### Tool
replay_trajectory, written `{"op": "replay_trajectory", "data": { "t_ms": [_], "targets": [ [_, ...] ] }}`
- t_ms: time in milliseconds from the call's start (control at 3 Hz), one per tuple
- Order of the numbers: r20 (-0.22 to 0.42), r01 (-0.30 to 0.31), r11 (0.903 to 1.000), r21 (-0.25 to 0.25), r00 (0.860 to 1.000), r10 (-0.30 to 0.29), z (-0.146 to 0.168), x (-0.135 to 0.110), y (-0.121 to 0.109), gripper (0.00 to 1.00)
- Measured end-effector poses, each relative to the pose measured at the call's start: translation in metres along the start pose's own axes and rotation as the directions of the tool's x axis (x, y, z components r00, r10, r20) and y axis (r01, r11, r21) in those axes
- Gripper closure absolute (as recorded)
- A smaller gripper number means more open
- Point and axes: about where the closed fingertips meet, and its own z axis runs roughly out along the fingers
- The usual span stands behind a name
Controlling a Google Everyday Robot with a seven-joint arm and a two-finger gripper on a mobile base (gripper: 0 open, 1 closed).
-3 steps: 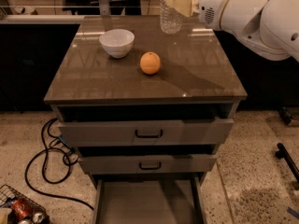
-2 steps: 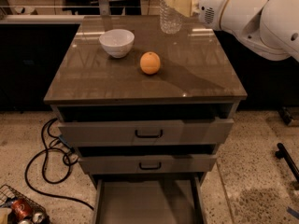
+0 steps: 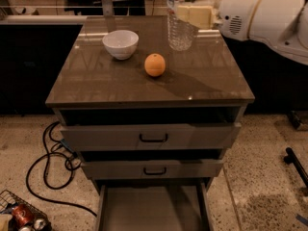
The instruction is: Place water bottle into bottom drawer
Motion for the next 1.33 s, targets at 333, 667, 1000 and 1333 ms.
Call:
{"op": "replay_trajectory", "data": {
  "t_ms": [333,667,1000,1333],
  "targets": [
    [-0.043,0.003,0.9987,-0.051,0.999,-0.005,-0.037,0.007,0.033,1.0],
    [-0.06,-0.004,0.9986,-0.053,0.998,0.001,-0.072,0.033,0.056,1.0],
    [-0.033,-0.001,0.9993,-0.037,0.999,0.0,-0.098,0.078,0.074,1.0],
    [-0.016,-0.01,0.999,-0.043,1.0,0.009,-0.124,0.123,0.092,1.0]
  ]
}}
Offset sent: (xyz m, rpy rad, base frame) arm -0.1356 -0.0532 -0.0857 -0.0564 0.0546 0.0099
